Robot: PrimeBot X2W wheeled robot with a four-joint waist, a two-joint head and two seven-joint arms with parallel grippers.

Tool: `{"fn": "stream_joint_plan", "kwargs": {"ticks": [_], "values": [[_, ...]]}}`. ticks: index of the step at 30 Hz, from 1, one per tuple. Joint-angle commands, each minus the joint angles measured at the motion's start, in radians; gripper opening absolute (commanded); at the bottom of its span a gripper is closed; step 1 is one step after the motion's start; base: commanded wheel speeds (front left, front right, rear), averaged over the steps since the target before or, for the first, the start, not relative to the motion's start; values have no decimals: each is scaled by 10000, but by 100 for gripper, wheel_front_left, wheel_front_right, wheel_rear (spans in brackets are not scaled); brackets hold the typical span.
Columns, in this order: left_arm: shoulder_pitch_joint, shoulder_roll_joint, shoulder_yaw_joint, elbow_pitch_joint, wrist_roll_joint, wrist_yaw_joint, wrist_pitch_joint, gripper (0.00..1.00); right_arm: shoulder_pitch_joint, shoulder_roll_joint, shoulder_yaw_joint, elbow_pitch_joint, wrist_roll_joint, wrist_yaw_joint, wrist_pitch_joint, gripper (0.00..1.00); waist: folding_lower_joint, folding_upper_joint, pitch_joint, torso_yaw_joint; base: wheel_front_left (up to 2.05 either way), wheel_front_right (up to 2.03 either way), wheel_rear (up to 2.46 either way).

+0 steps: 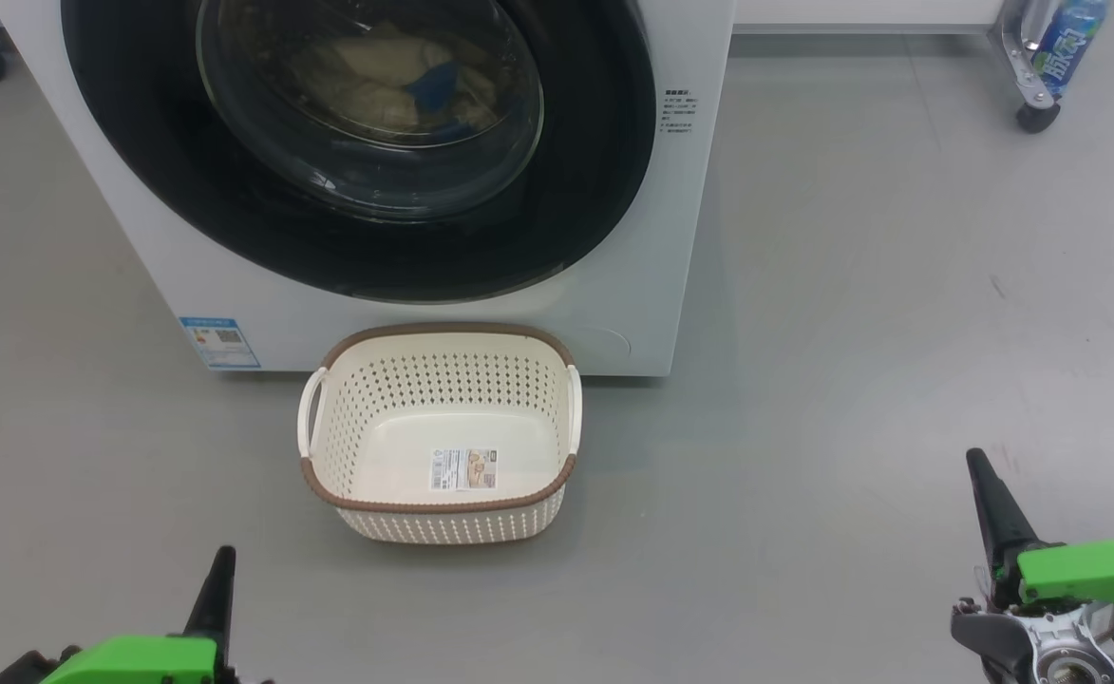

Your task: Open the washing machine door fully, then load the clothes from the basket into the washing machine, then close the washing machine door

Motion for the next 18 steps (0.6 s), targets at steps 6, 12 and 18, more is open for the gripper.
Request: {"fn": "stream_joint_plan", "kwargs": {"ticks": [6, 12, 18], "values": [[-625, 177, 386, -386, -835, -66, 220, 0, -696, -211, 76, -260, 865, -26, 292, 0, -1, 0, -12, 75, 0, 0, 0], [-706, 186, 455, -403, -1497, -70, 393, 0, -775, -208, 40, -221, 1528, -27, 475, 0, -1, 0, -23, 145, 0, 0, 0], [-788, 194, 524, -419, -2155, -74, 564, 0, -854, -205, 4, -181, 2186, -29, 658, 0, -1, 0, -33, 215, 0, 0, 0]]}}
